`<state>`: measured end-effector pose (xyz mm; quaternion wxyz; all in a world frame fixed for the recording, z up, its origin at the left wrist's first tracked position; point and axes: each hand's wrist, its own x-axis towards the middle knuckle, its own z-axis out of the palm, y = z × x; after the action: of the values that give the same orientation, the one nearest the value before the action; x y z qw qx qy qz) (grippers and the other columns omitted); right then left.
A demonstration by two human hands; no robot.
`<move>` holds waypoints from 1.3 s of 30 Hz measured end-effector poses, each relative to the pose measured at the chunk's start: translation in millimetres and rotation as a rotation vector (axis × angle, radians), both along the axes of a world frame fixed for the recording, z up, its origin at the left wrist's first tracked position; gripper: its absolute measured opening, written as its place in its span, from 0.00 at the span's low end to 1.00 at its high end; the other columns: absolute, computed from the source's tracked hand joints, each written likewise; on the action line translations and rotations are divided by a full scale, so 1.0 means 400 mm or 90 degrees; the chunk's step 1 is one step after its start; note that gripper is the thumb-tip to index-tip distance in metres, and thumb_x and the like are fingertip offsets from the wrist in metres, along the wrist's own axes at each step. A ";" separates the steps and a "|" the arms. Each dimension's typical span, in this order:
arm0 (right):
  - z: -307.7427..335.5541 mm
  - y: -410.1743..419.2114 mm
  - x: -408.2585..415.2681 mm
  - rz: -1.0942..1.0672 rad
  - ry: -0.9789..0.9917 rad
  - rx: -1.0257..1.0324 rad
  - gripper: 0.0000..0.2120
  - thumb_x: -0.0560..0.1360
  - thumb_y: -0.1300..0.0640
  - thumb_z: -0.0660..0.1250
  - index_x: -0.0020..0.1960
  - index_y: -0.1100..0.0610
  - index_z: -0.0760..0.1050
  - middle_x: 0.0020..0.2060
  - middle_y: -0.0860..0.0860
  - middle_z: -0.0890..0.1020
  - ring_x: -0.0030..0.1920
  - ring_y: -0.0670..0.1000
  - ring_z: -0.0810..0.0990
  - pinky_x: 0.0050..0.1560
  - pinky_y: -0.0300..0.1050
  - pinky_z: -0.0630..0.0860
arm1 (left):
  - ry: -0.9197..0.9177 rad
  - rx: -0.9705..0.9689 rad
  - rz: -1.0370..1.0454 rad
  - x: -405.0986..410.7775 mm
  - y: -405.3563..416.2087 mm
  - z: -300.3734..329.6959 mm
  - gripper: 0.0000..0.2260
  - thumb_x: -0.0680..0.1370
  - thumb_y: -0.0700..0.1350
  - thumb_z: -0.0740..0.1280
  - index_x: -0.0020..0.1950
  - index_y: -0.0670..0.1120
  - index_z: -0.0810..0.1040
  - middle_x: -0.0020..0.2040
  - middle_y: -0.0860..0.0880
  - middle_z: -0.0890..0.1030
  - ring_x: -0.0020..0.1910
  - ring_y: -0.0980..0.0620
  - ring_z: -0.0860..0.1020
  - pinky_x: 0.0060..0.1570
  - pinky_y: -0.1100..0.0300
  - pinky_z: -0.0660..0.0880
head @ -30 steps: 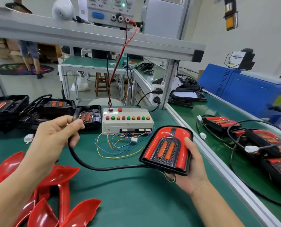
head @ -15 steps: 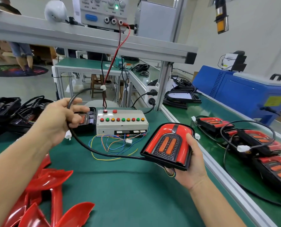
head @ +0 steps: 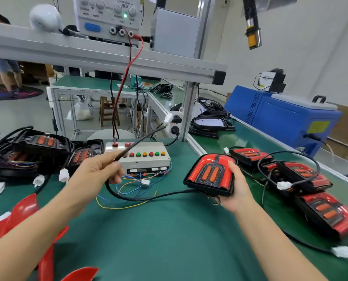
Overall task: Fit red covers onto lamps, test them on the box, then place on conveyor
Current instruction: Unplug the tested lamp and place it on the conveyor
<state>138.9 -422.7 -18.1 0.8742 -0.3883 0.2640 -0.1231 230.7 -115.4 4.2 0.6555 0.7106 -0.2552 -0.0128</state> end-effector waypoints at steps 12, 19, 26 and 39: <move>-0.042 -0.047 0.041 -0.094 0.265 -0.367 0.23 0.80 0.45 0.61 0.58 0.66 0.75 0.46 0.60 0.82 0.38 0.53 0.77 0.38 0.46 0.78 | -0.095 0.131 0.016 -0.022 -0.025 -0.034 0.16 0.79 0.32 0.60 0.57 0.50 0.80 0.36 0.45 0.80 0.32 0.52 0.78 0.38 0.57 0.75; 0.019 0.038 0.016 -0.196 0.130 -0.918 0.10 0.80 0.53 0.60 0.58 0.55 0.74 0.52 0.51 0.76 0.53 0.49 0.75 0.55 0.43 0.70 | -0.130 0.168 0.035 -0.048 -0.035 -0.041 0.16 0.80 0.34 0.60 0.56 0.54 0.79 0.36 0.48 0.80 0.31 0.53 0.79 0.38 0.62 0.77; 0.093 0.206 0.069 0.058 -0.040 -0.318 0.06 0.82 0.54 0.61 0.50 0.57 0.72 0.48 0.56 0.81 0.43 0.50 0.82 0.45 0.41 0.81 | -0.317 0.301 -0.015 -0.132 -0.050 -0.049 0.18 0.80 0.41 0.60 0.62 0.62 0.76 0.36 0.58 0.77 0.35 0.58 0.76 0.42 0.64 0.73; 0.006 0.203 0.072 -0.114 -0.132 -0.326 0.08 0.82 0.59 0.59 0.50 0.55 0.77 0.30 0.48 0.68 0.23 0.42 0.58 0.21 0.32 0.56 | -0.303 0.470 -0.093 -0.144 -0.070 -0.076 0.15 0.82 0.52 0.56 0.66 0.52 0.74 0.58 0.56 0.78 0.60 0.56 0.73 0.61 0.61 0.67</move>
<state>167.5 -341.6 -15.6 0.7556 -0.5572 0.1666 -0.3013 173.0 -143.5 -26.3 0.2784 0.8603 -0.4269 0.0142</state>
